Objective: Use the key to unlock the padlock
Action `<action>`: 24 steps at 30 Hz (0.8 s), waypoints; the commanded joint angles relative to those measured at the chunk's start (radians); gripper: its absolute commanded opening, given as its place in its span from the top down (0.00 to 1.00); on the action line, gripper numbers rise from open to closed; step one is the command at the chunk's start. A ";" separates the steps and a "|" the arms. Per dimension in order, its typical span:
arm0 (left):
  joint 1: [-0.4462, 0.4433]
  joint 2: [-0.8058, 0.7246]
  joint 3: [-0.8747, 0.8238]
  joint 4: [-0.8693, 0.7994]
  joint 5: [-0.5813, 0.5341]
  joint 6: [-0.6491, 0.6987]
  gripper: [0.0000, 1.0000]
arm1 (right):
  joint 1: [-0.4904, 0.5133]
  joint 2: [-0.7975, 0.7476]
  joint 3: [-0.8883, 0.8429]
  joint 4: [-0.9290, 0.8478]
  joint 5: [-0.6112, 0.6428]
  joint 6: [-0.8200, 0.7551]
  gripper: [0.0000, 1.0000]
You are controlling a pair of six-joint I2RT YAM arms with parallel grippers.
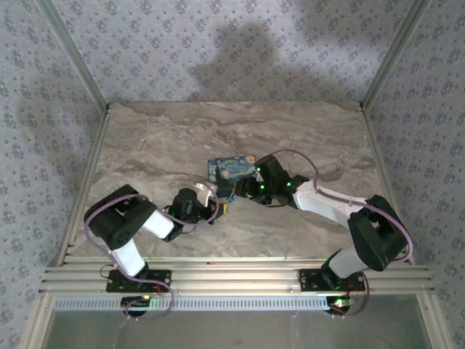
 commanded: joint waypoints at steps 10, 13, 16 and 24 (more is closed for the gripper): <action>-0.018 -0.120 0.007 -0.155 0.025 0.014 1.00 | 0.076 -0.008 -0.125 0.264 0.158 0.111 0.48; -0.019 -0.144 0.021 -0.195 0.054 0.008 1.00 | 0.103 0.004 -0.142 0.324 0.185 0.129 0.49; -0.018 -0.171 0.032 -0.230 0.066 0.004 1.00 | 0.123 0.033 -0.146 0.357 0.194 0.157 0.47; -0.019 -0.207 0.039 -0.290 0.060 0.002 1.00 | 0.145 0.098 -0.178 0.414 0.188 0.288 0.44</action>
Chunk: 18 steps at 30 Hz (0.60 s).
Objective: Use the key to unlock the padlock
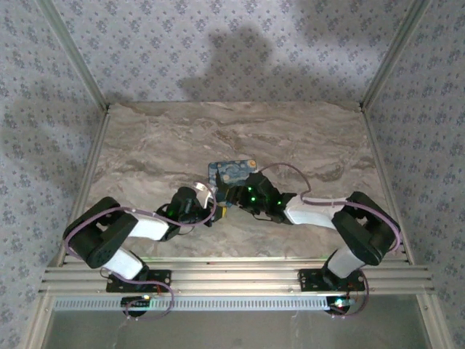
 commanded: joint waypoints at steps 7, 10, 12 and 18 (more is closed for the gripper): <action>-0.007 -0.017 0.015 0.004 0.017 -0.049 1.00 | 0.041 0.041 -0.056 0.111 0.042 0.149 0.43; -0.007 -0.015 0.016 0.013 0.019 -0.057 1.00 | 0.044 0.060 -0.058 0.146 0.040 0.164 0.43; -0.007 -0.015 0.016 0.014 0.022 -0.058 1.00 | 0.046 0.071 -0.055 0.162 0.036 0.169 0.43; -0.007 -0.015 0.017 0.020 0.029 -0.060 1.00 | 0.044 0.099 -0.038 0.173 0.024 0.173 0.45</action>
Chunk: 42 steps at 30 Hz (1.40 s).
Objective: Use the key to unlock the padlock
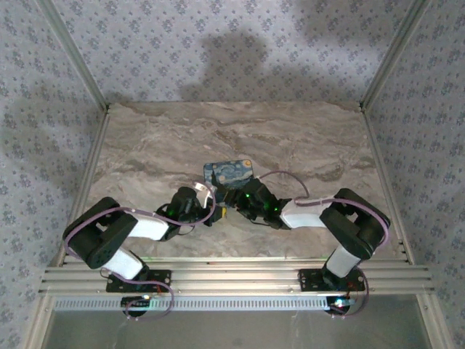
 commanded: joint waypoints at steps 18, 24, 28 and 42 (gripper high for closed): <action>-0.008 -0.043 0.023 -0.030 0.011 0.052 1.00 | 0.012 0.051 0.071 -0.035 -0.043 0.021 0.78; -0.008 -0.090 0.007 -0.052 -0.018 0.055 1.00 | 0.012 0.053 0.082 -0.031 -0.048 0.025 0.96; -0.008 -0.148 0.005 -0.108 -0.030 0.064 0.89 | 0.012 0.052 0.085 -0.025 -0.051 0.030 1.00; 0.120 -0.309 -0.058 -0.153 0.144 -0.121 0.51 | 0.010 0.067 0.105 0.024 -0.080 0.088 1.00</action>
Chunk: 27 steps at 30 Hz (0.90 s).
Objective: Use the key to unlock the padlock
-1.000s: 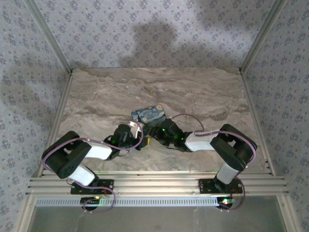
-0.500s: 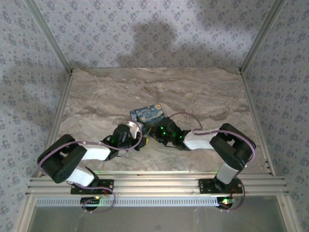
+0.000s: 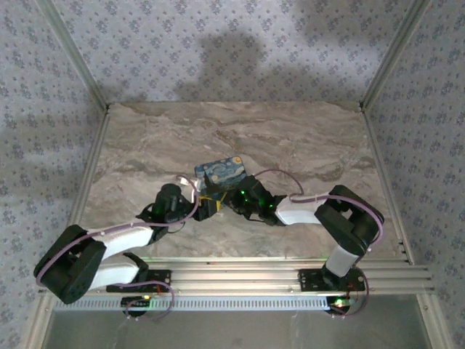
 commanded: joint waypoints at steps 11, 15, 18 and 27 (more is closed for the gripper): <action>0.036 0.100 -0.025 0.149 0.157 -0.102 0.66 | 0.005 0.020 0.035 0.068 -0.059 0.063 1.00; 0.036 0.106 -0.022 0.130 0.139 -0.079 0.67 | 0.005 0.013 0.029 0.068 -0.058 0.066 1.00; 0.036 0.107 -0.023 0.110 0.126 -0.058 0.67 | 0.005 0.010 0.027 0.068 -0.056 0.066 1.00; 0.036 0.106 -0.046 0.093 0.086 -0.018 0.66 | 0.004 0.016 0.030 0.069 -0.058 0.069 1.00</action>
